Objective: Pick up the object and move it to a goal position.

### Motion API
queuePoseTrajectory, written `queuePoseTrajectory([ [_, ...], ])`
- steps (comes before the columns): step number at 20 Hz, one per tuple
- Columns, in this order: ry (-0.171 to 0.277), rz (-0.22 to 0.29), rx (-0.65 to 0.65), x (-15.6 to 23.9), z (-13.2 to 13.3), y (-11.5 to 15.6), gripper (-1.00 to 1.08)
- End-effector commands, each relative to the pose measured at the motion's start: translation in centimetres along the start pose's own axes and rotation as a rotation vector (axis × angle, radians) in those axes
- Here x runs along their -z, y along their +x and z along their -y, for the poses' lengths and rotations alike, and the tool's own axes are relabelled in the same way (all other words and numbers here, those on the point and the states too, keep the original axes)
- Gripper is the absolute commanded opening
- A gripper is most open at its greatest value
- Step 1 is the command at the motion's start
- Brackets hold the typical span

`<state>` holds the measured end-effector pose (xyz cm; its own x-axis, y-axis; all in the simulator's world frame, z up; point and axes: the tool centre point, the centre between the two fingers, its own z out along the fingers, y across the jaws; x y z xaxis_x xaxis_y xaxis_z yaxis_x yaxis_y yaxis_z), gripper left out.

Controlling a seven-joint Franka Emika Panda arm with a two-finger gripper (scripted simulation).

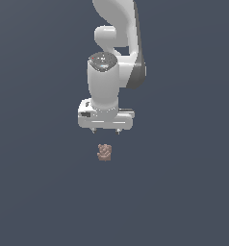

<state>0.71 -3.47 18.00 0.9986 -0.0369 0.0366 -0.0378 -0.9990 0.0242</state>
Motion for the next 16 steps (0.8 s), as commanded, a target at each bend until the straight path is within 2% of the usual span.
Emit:
queuePoseTrajectory([
  [1, 0.0, 0.0, 0.0, 0.0, 0.0, 0.0, 1.0],
  [9, 0.024, -0.032, -0.017, 2.1, 1.8, 1.0, 1.0],
  [16, 0.023, -0.029, -0.016, 1.8, 1.7, 1.1, 1.0],
])
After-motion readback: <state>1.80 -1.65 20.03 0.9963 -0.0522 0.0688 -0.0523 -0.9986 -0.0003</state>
